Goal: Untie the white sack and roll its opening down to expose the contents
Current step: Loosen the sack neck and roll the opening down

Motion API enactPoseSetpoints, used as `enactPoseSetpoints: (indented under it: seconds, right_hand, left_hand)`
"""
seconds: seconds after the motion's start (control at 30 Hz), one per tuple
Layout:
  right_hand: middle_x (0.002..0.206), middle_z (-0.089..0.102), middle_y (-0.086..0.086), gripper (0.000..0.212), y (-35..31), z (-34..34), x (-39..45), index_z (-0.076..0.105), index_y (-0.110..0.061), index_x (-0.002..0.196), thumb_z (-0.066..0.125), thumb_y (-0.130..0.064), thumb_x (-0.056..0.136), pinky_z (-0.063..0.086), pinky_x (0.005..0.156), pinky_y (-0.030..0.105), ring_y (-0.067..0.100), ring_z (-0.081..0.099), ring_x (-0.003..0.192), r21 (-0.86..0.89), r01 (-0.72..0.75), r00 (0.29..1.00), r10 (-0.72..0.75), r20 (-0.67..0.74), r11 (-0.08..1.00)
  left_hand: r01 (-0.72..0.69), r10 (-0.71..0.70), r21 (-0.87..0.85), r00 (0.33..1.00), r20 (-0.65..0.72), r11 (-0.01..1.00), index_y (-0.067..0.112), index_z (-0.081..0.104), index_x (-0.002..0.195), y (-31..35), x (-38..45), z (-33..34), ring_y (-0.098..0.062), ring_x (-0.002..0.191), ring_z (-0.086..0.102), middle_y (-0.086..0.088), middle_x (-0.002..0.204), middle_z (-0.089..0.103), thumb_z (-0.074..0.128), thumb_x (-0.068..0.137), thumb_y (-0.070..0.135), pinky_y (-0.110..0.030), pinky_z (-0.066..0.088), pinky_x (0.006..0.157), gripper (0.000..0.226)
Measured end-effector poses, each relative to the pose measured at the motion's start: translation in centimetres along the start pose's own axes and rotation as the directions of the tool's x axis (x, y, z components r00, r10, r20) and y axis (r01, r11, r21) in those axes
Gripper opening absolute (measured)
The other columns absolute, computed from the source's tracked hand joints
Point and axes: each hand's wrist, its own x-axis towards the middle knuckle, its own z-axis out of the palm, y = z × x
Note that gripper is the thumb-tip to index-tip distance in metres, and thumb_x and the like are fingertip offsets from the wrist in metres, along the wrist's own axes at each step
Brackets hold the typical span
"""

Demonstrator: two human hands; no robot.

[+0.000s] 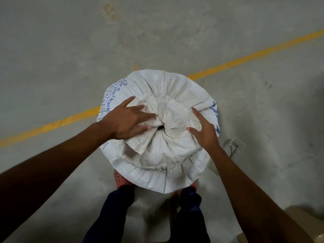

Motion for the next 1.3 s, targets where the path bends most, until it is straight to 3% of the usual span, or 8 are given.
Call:
enactPoseSetpoints:
  seconds: [0.13,0.23,0.33,0.53,0.77,0.87,1.1,1.3]
  right_hand:
    - [0.126,0.061,0.009,0.083,-0.3,0.0,-0.7,0.021,-0.055,0.157,0.070,-0.026,0.096,0.053,0.096,0.045,0.032,0.059,0.108,-0.240,0.159,0.985,-0.138,0.102,0.958]
    - [0.165,0.027,0.013,0.102,-0.1,0.3,-1.3,0.013,-0.051,0.160,0.076,-0.021,0.086,0.039,0.110,0.061,0.037,0.036,0.144,-0.690,0.308,0.944,-0.303,0.133,0.655]
    - [0.173,0.008,0.008,0.089,-0.4,0.2,-1.4,0.013,-0.043,0.163,0.049,0.004,0.096,0.019,0.120,0.068,0.041,0.010,0.158,-0.715,0.607,0.744,-0.565,0.357,0.348]
    - [0.172,0.021,-0.001,0.050,-1.4,-0.5,-0.2,0.046,-0.020,0.149,0.028,-0.004,0.106,0.030,0.116,0.066,0.039,0.024,0.155,-0.584,0.808,0.419,-0.623,0.661,-0.077]
    - [0.123,0.069,0.006,0.019,-4.7,-0.7,0.7,0.055,-0.017,0.110,0.045,-0.025,0.096,0.036,0.078,0.042,0.029,0.054,0.090,-0.516,0.856,0.381,-0.641,0.666,-0.026]
    - [0.113,0.069,0.007,0.051,-5.2,-0.4,1.0,0.062,-0.014,0.123,0.043,-0.056,0.100,0.035,0.080,0.044,0.029,0.052,0.091,-0.569,0.821,0.478,-0.604,0.638,0.048]
    - [0.125,0.060,0.015,0.090,-6.3,0.2,0.3,0.061,-0.023,0.137,0.036,-0.091,0.083,0.035,0.098,0.053,0.035,0.050,0.111,-0.708,0.686,0.698,-0.425,0.576,0.167]
    - [0.132,0.058,0.016,0.084,-6.2,0.4,0.0,0.077,-0.025,0.106,0.037,-0.093,0.078,0.019,0.117,0.070,0.040,0.047,0.128,-0.669,0.705,0.696,-0.407,0.591,0.235]
  left_hand:
    - [0.140,-0.143,0.031,0.984,0.108,0.990,0.039,0.014,0.168,1.4,0.5,0.9,-0.027,0.162,0.021,0.000,0.167,0.042,0.016,0.076,0.104,-0.055,-0.002,0.131,0.112]
    - [0.175,-0.187,0.087,0.970,0.157,0.981,0.039,-0.003,0.168,1.8,1.0,2.0,-0.028,0.164,0.006,-0.002,0.176,0.020,0.022,0.066,0.110,-0.057,-0.005,0.130,0.127]
    - [0.164,-0.176,0.091,0.972,0.154,0.982,0.040,-0.005,0.167,1.1,1.5,2.3,-0.028,0.164,0.003,-0.002,0.178,0.012,0.031,0.059,0.112,-0.058,-0.005,0.130,0.135]
    - [0.068,-0.075,0.127,0.996,0.048,0.990,0.035,0.011,0.169,-0.2,0.7,2.0,-0.033,0.163,0.015,-0.008,0.175,0.023,0.035,0.063,0.108,-0.059,0.004,0.129,0.130]
    - [-0.235,0.303,0.295,0.928,-0.215,0.926,0.029,0.056,0.151,0.3,-1.9,2.7,-0.036,0.145,0.048,0.000,0.162,0.051,0.057,0.103,0.049,-0.055,0.034,0.115,0.051]
    - [-0.249,0.334,0.351,0.920,-0.206,0.902,0.025,0.067,0.132,0.5,-2.4,2.7,-0.030,0.110,0.060,-0.002,0.127,0.067,0.052,0.107,0.027,-0.047,0.042,0.087,0.030]
    - [0.028,0.002,0.253,0.993,-0.119,0.967,0.026,0.074,0.123,1.0,-1.6,1.7,-0.025,0.090,0.053,-0.003,0.107,0.063,0.031,0.092,0.087,-0.041,0.034,0.078,0.081]
    - [0.235,-0.214,0.163,0.967,-0.135,0.958,0.028,0.069,0.128,1.9,-1.0,1.9,-0.029,0.106,0.060,-0.003,0.128,0.067,0.036,0.066,0.108,-0.045,0.038,0.088,0.107]
